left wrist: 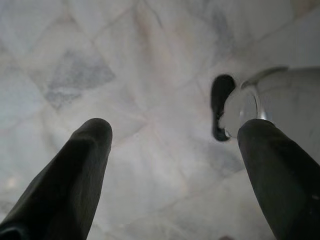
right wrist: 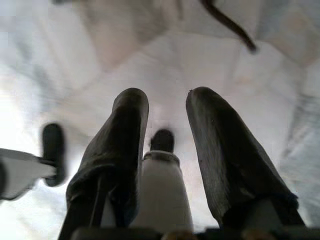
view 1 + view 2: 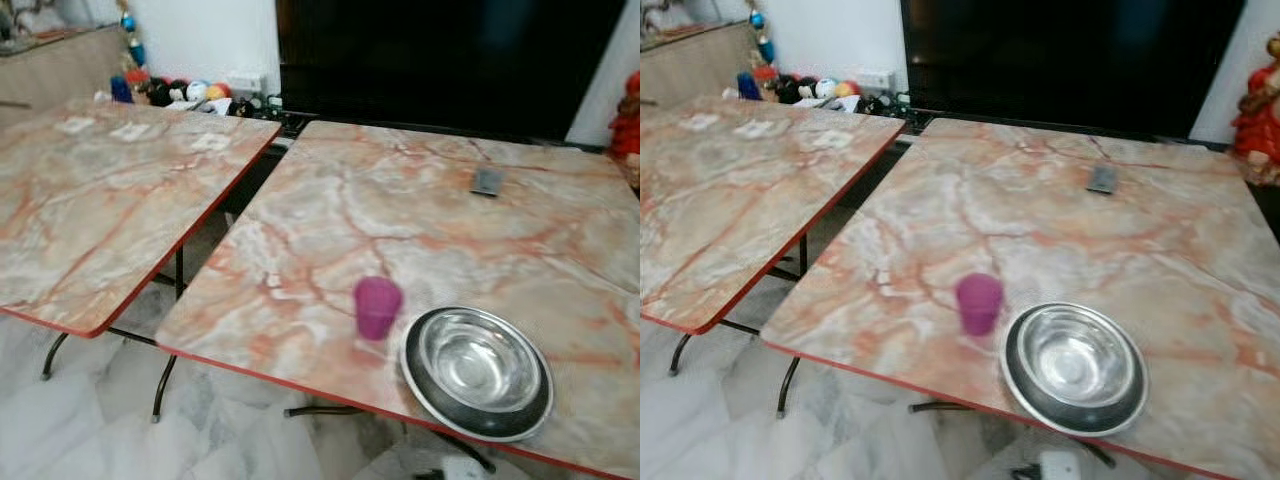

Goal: Setting the table

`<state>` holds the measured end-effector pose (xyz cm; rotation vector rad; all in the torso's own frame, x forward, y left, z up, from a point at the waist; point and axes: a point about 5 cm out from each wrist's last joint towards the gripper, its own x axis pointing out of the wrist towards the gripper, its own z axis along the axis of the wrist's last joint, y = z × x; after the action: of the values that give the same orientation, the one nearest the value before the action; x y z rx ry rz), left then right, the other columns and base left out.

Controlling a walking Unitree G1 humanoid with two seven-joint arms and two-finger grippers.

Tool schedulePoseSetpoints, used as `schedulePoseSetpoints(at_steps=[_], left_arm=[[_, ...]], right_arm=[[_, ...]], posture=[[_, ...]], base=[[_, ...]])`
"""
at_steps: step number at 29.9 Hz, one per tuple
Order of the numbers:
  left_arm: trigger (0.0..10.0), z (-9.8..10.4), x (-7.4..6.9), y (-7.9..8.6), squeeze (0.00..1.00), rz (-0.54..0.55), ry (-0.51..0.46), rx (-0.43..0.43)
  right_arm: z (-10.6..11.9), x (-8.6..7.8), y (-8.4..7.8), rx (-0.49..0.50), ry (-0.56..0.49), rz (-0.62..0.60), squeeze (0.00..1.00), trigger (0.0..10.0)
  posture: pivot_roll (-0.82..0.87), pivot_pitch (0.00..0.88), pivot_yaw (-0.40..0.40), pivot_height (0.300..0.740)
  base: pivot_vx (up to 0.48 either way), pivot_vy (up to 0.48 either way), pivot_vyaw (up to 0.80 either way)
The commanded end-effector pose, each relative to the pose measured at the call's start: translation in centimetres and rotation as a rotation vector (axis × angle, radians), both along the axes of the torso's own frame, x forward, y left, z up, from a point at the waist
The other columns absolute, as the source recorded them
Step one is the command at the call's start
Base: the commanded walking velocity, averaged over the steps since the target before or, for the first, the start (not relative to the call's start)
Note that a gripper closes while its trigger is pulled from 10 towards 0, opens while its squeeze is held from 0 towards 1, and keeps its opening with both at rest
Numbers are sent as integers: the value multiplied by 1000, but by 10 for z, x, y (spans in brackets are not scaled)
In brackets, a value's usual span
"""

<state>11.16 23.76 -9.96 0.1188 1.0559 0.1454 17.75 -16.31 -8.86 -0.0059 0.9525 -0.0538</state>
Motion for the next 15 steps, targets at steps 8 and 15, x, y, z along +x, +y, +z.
schedulePoseSetpoints(at_steps=[8, 15], left_arm=[[10000, -5, 0, -20, 0, -13, 16, -22], [10000, -4, -3, -10, 0, 0, 25, -15]], right_arm=[[-1, -4, -11, -23, 6, -25, 0, 10000], [-1, -4, -12, -22, 6, -24, 0, 10000]], posture=[[25, 31, 6, 740], [27, 47, 0, 740]], base=[[0, 413, 0], [0, 416, 0]])
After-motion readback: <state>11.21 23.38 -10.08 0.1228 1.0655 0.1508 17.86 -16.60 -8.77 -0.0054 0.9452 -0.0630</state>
